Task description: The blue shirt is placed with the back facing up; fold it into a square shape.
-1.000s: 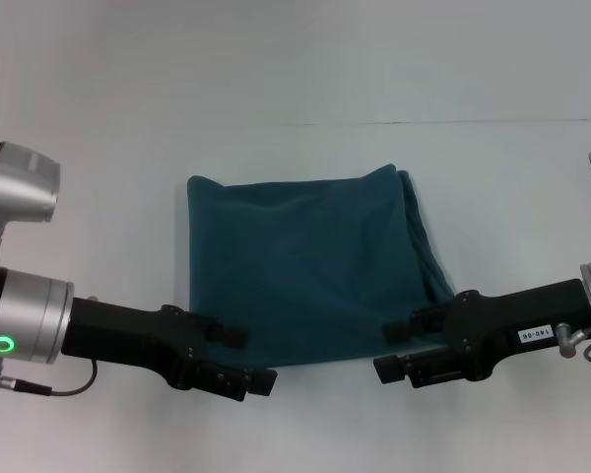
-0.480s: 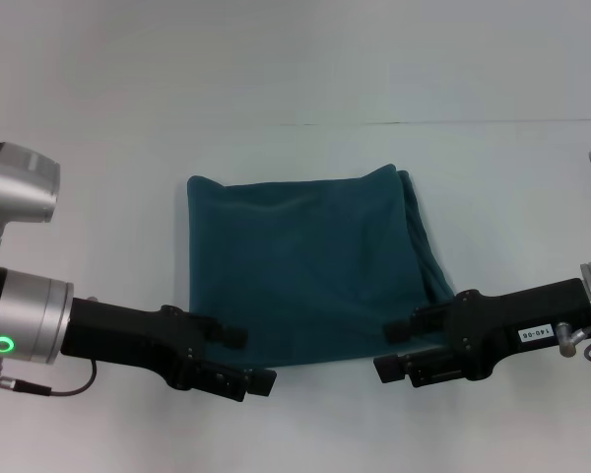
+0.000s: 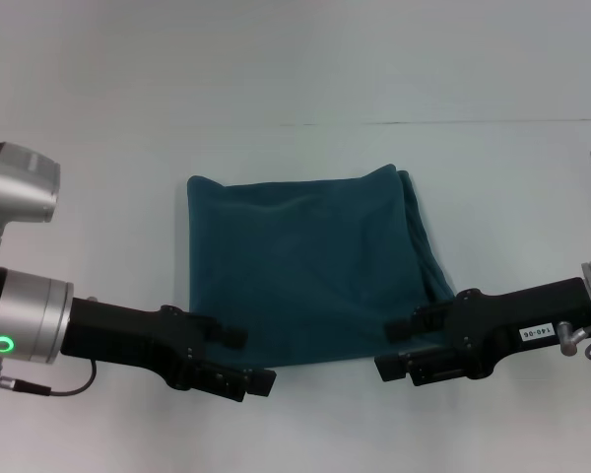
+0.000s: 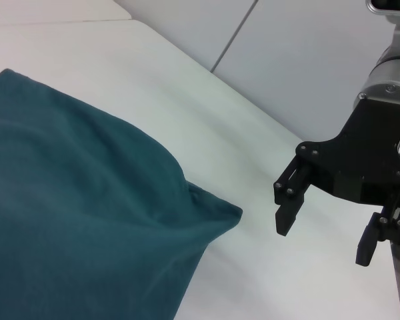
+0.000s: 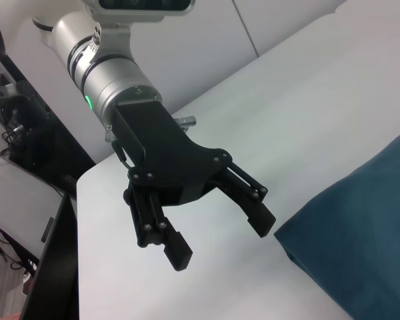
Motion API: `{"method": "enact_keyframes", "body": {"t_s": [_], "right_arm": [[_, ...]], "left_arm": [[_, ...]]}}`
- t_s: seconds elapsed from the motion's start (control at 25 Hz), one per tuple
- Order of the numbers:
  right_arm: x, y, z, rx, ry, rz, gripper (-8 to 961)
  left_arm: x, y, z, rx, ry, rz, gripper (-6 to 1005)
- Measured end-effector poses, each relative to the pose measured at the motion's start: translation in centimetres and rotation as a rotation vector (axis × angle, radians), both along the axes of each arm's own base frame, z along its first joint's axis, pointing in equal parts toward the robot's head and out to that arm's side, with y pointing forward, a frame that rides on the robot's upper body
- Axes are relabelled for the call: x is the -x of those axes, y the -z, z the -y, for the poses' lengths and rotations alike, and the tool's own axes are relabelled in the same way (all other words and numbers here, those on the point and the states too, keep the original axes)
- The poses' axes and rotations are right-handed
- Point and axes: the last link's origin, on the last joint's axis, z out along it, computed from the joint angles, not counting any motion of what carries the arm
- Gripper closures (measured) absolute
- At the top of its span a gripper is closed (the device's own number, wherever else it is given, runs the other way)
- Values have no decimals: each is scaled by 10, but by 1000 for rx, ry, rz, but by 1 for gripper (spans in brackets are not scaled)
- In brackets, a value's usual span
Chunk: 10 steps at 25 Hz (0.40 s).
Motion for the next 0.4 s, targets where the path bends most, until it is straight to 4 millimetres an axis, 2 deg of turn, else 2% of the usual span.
{"method": "enact_keyframes", "body": {"t_s": [0.4], "right_arm": [[0, 0, -1, -1, -2, 2, 270]], "left_arm": [[1, 0, -1, -5, -1, -6, 51]]}}
